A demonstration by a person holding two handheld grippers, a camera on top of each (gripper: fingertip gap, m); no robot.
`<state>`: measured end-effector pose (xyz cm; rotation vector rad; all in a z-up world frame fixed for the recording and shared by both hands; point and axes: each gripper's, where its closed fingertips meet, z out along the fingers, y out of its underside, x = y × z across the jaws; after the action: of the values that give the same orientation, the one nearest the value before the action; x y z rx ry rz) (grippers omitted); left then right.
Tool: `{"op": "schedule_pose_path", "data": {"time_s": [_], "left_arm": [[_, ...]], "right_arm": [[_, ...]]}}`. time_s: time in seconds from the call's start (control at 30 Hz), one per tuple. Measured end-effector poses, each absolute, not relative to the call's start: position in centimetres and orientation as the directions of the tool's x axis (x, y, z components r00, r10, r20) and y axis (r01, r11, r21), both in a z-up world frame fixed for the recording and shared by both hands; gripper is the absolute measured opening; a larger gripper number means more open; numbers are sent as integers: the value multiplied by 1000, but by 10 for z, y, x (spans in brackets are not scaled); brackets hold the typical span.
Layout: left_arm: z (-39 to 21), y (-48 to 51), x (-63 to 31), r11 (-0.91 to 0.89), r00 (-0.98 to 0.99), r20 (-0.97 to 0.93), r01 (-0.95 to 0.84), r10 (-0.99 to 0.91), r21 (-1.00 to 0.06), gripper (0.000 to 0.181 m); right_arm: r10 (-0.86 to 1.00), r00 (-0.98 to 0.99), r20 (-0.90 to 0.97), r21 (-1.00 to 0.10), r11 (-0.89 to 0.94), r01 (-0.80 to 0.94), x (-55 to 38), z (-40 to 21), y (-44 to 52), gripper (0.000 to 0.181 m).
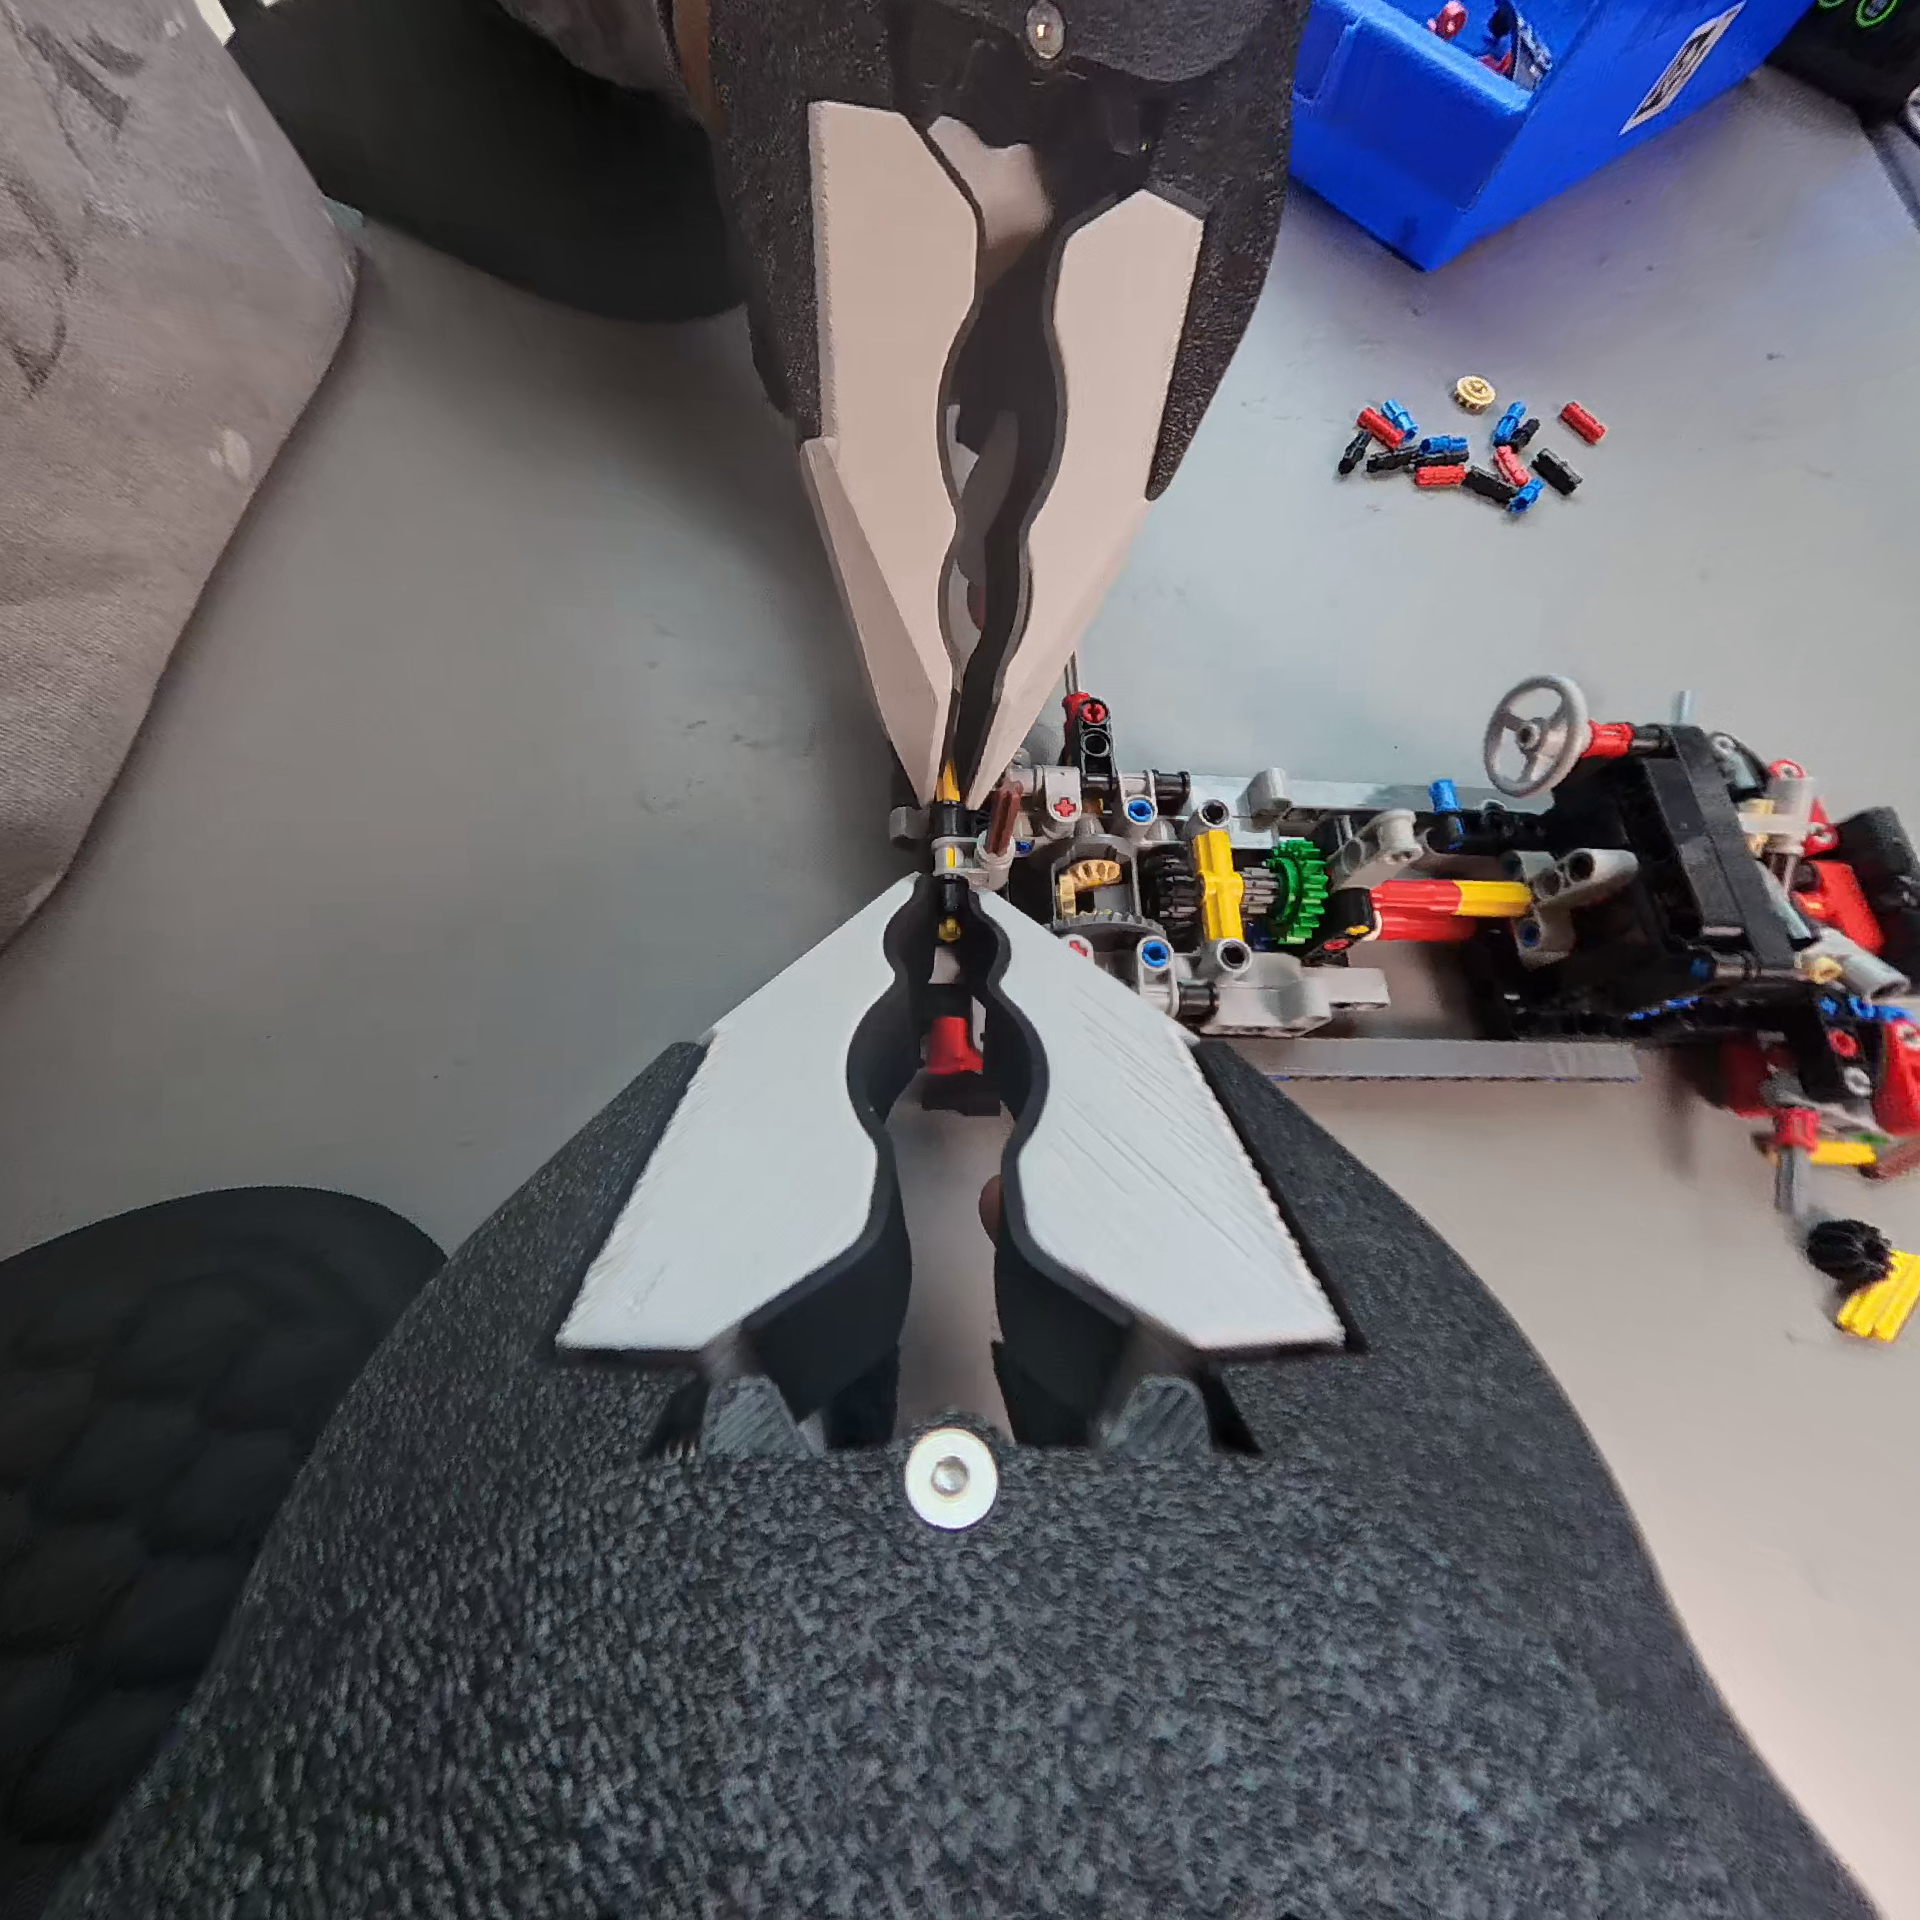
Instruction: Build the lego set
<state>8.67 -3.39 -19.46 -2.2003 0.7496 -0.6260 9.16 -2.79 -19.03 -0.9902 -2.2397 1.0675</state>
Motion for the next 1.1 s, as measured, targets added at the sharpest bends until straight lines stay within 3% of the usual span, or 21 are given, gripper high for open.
{"op": "schedule_pose_path", "data": {"time_s": [0.03, 0.3, 0.53, 0.7, 0.87, 1.1], "left_arm": [[-195, -33, 87, -574, 701, 207, -338, -682, -746, 0], [-195, -33, 93, -479, 555, 159, -499, -817, -722, 0], [-196, -37, 91, -483, 537, 178, -504, -825, -716, 0], [-196, -48, 89, -419, 525, 97, -540, -846, -730, 17], [-195, -48, 72, -415, 571, 45, -537, -819, -735, 17], [-194, -52, 70, -480, 648, 118, -416, -752, -772, 0]], "right_arm": [[766, -636, 98, -802, 439, 405, 92, -190, -28, 0], [769, -634, 80, -815, 417, 402, 97, -189, -30, 0], [780, -621, 74, -829, 394, 396, 100, -190, -33, 0], [773, -627, 94, -834, 405, 375, 98, -189, -37, 0], [766, -636, 95, -836, 408, 367, 97, -189, -39, 0], [773, -627, 98, -842, 400, 362, 95, -189, -40, 0]]}}
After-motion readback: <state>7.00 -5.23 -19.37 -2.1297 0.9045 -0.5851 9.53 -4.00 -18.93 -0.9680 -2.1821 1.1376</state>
